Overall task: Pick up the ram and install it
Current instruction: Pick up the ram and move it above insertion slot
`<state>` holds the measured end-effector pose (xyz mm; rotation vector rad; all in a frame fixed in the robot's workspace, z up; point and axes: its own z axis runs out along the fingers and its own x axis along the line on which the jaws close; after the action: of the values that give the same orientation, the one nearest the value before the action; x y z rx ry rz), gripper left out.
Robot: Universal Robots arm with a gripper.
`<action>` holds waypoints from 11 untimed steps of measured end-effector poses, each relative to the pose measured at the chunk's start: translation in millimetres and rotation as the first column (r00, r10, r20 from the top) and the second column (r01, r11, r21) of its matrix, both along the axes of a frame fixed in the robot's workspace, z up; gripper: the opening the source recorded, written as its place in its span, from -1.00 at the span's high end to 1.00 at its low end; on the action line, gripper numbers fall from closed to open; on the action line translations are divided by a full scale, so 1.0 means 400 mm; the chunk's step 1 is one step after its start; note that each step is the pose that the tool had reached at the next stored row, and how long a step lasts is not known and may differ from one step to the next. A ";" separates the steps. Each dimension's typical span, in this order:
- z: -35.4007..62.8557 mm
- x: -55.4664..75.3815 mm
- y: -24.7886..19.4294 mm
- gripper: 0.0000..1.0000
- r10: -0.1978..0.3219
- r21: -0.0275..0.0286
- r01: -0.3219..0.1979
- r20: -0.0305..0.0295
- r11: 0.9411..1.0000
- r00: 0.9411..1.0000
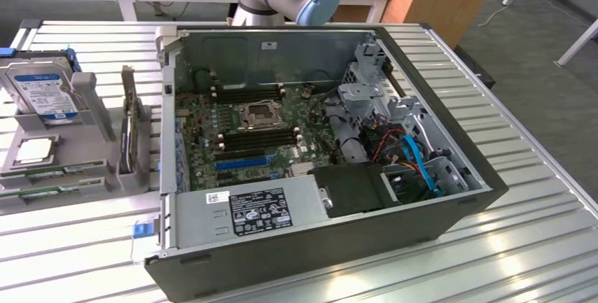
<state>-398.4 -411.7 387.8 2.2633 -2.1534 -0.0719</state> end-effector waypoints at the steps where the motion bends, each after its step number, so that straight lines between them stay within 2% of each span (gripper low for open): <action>1: 0.000 0.000 -0.001 0.41 0.000 0.000 0.000 0.000 1.000 1.000; 11: 0.000 0.000 -0.023 0.41 0.000 0.000 0.000 0.000 1.000 1.000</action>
<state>-398.4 -420.8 387.9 2.2633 -2.1534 -0.0719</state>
